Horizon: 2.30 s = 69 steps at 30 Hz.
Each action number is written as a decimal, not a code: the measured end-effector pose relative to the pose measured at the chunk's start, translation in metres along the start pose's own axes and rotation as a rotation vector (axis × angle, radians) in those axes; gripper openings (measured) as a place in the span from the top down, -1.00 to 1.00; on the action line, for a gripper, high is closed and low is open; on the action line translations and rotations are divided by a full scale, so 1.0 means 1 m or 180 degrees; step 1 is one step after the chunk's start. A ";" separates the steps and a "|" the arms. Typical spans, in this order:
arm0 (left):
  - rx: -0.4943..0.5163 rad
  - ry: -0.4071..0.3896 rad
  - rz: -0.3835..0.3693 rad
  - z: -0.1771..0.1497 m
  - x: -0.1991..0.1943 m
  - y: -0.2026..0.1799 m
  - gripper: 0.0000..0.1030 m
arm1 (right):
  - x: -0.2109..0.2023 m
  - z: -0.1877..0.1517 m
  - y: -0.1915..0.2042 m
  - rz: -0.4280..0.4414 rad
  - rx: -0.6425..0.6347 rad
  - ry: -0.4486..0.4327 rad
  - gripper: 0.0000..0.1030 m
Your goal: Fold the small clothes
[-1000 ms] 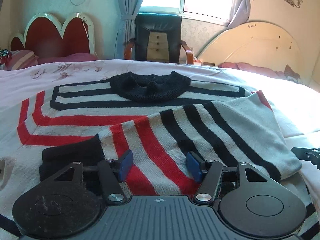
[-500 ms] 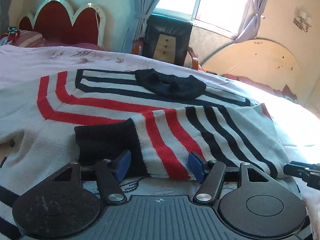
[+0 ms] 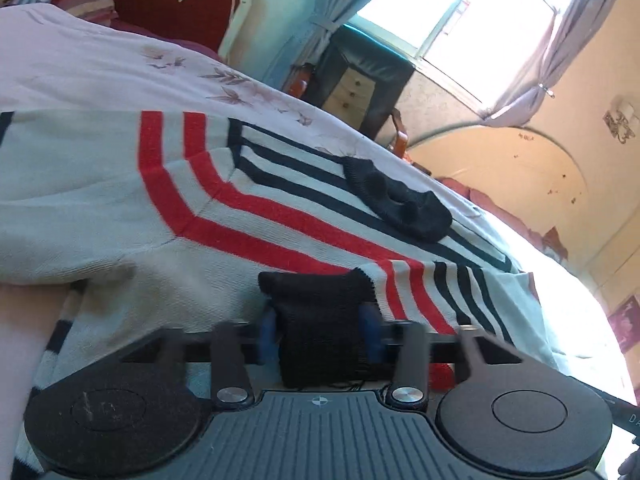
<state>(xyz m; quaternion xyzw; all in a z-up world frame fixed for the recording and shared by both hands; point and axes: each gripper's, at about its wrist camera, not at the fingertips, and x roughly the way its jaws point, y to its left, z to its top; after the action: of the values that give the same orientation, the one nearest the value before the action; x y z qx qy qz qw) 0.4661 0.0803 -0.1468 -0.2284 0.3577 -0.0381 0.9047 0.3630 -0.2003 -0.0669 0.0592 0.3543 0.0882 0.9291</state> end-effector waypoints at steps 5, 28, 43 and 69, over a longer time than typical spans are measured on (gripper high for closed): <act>0.0445 -0.0322 -0.0106 0.019 -0.002 -0.009 0.82 | -0.002 0.003 0.023 -0.0030 0.0011 -0.0081 0.52; -0.1323 -0.1033 0.1089 -0.027 -0.183 0.264 -0.13 | 0.019 -0.014 0.036 -0.0288 0.0266 0.0172 0.50; -0.1962 -0.1587 0.0786 -0.021 -0.176 0.349 0.07 | 0.058 0.006 0.121 -0.0120 0.0086 0.0179 0.50; 0.0370 -0.0440 -0.0443 0.028 -0.002 0.020 0.91 | 0.026 0.015 0.081 -0.0159 0.0482 -0.0104 0.49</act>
<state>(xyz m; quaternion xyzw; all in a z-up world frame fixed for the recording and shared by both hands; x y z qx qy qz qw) 0.4811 0.1096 -0.1372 -0.2019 0.2749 -0.1056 0.9341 0.3824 -0.1167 -0.0586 0.1219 0.3461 0.0370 0.9295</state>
